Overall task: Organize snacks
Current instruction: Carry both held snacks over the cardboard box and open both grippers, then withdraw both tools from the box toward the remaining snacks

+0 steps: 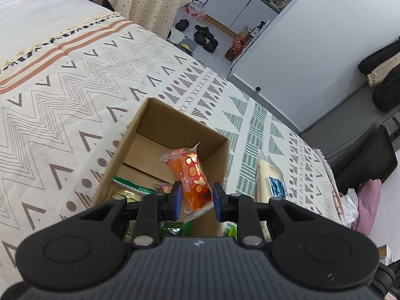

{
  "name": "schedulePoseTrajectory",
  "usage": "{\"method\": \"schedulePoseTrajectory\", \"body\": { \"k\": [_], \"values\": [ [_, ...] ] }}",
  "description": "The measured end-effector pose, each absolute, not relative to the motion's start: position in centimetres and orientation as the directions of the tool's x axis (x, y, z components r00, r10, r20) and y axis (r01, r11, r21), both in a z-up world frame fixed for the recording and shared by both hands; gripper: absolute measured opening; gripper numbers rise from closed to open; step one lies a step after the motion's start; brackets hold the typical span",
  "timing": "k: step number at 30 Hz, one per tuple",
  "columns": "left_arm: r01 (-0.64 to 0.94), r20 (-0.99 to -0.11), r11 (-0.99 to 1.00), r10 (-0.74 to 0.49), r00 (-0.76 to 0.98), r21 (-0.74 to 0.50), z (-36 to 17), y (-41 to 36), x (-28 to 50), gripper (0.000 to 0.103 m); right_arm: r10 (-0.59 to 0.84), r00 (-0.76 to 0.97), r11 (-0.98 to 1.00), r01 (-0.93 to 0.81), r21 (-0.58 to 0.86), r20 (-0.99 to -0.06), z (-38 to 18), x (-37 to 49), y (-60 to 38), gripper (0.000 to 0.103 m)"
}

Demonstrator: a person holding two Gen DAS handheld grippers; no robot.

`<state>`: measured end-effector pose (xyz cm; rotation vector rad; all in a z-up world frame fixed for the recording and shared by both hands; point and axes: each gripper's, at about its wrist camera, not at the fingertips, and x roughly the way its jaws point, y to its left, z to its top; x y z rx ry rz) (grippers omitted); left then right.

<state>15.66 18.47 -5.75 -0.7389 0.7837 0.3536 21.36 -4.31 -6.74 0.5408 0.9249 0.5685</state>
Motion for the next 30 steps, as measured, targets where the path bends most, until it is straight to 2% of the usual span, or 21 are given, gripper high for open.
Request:
{"method": "schedulePoseTrajectory", "body": {
  "k": [12,15,17,19,20,21,23,25,28,30],
  "values": [
    [-0.57,-0.748,0.667,0.029,0.664,-0.48,-7.3,21.3,16.5,0.025,0.681,0.442,0.723,-0.277,0.633,-0.584,-6.9,22.0,1.0,0.019],
    [-0.596,-0.764,0.667,0.062,0.643,-0.447,-7.7,21.6,16.9,0.039,0.684,0.456,0.719,-0.294,0.63,-0.569,-6.9,22.3,1.8,0.019],
    [-0.619,-0.785,0.663,0.077,0.615,-0.42,-8.0,21.8,17.0,0.061,0.672,0.463,0.731,-0.287,0.619,-0.579,-7.1,22.5,2.2,0.026],
    [-0.619,-0.787,0.664,0.075,0.613,-0.419,-8.2,22.0,16.7,0.072,0.661,0.465,0.741,-0.276,0.612,-0.59,-7.3,22.6,2.0,0.043],
    [-0.611,-0.783,0.67,0.071,0.617,-0.421,-8.3,21.9,16.6,0.078,0.657,0.473,0.744,-0.279,0.607,-0.588,-7.3,22.4,1.8,0.049],
    [-0.607,-0.784,0.677,0.07,0.616,-0.417,-8.3,21.8,16.6,0.08,0.649,0.483,0.751,-0.282,0.597,-0.588,-7.2,22.1,1.6,0.058],
    [-0.611,-0.796,0.682,0.07,0.602,-0.402,-8.4,21.4,16.6,0.086,0.632,0.493,0.767,-0.286,0.575,-0.598,-7.1,21.8,1.2,0.064],
    [-0.608,-0.802,0.686,0.059,0.594,-0.4,-8.6,21.1,16.6,0.087,0.616,0.493,0.781,-0.276,0.561,-0.615,-7.3,21.5,0.7,0.072],
    [-0.6,-0.811,0.699,0.05,0.583,-0.389,-8.7,20.4,16.5,0.089,0.579,0.509,0.81,-0.27,0.521,-0.637,-7.3,21.0,0.1,0.08],
    [-0.601,-0.816,0.704,0.052,0.575,-0.379,-8.7,20.0,16.3,0.092,0.562,0.512,0.823,-0.267,0.501,-0.65,-7.3,20.6,-0.4,0.081]
  ]
}}
